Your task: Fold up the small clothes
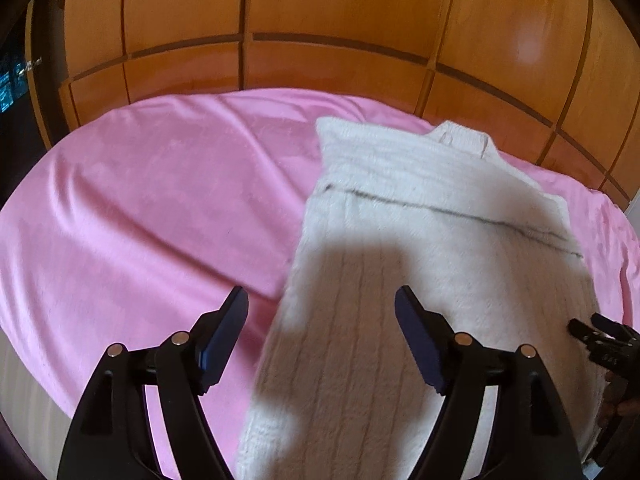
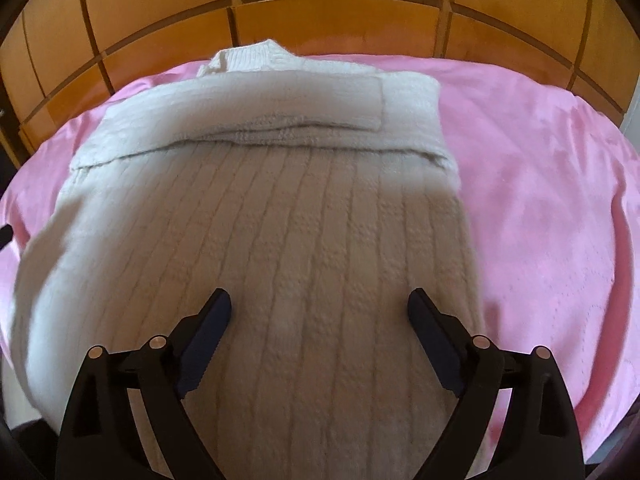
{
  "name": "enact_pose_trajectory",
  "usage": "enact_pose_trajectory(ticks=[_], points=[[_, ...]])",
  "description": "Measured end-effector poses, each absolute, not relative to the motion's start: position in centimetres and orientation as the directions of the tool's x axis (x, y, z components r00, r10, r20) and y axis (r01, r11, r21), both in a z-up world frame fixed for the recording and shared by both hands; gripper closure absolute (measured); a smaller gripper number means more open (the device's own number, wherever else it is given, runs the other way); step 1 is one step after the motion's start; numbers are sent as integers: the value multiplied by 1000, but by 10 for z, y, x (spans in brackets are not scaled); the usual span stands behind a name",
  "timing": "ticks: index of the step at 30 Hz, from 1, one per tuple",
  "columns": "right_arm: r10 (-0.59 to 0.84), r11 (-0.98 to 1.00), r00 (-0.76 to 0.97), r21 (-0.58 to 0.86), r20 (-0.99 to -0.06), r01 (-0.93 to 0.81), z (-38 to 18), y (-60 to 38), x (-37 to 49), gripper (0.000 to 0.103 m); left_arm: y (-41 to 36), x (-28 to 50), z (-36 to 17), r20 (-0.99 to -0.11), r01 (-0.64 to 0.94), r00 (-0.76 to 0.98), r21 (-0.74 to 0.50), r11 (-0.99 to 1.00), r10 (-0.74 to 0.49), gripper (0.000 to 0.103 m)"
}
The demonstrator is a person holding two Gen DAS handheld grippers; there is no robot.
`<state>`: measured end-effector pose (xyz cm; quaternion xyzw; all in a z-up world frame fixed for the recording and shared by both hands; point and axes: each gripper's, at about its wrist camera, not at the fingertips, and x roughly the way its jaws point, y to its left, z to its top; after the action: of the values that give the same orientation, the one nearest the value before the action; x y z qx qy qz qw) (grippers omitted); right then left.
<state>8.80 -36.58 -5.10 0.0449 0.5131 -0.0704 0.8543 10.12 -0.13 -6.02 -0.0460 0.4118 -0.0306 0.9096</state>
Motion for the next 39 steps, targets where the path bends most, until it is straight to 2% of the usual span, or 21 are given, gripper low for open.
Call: enact_pose_trajectory(ticks=[13,21,26,29,31,33,34,35,36,37,39], points=[[-22,942,422,122,-906,311,-43,-421,34,14,20,81,-85,-794,-10,604,-92,996,-68,28],[51,944,395,173,-917,280,-41,-418,8,14,31,69,-92,-814,10,573,-117,993,-101,29],[136,929,372,248,-918,274,-41,-422,-12,15,43,52,-98,-824,104,524,-192,976,-217,44],[168,924,358,273,-918,267,-40,-422,-23,28,45,40,-100,-817,168,496,-242,956,-294,48],[201,923,342,294,-918,246,-41,-420,-27,45,47,33,-102,-818,201,468,-270,942,-335,53],[225,932,317,299,-921,205,-41,-412,-29,55,47,28,-105,-820,225,445,-289,931,-361,62],[239,936,304,302,-922,182,-42,-408,-30,64,47,26,-105,-819,235,433,-299,925,-375,71],[253,938,290,307,-923,159,-43,-404,-29,70,46,25,-106,-819,242,422,-311,919,-388,85],[269,941,272,312,-924,128,-43,-398,-29,81,47,24,-105,-819,248,414,-319,915,-398,94],[281,945,261,314,-924,94,-41,-392,-27,93,47,23,-103,-812,256,409,-337,906,-418,97],[302,943,277,329,-912,56,-31,-385,-25,96,51,23,-92,-772,268,408,-410,872,-488,97]])
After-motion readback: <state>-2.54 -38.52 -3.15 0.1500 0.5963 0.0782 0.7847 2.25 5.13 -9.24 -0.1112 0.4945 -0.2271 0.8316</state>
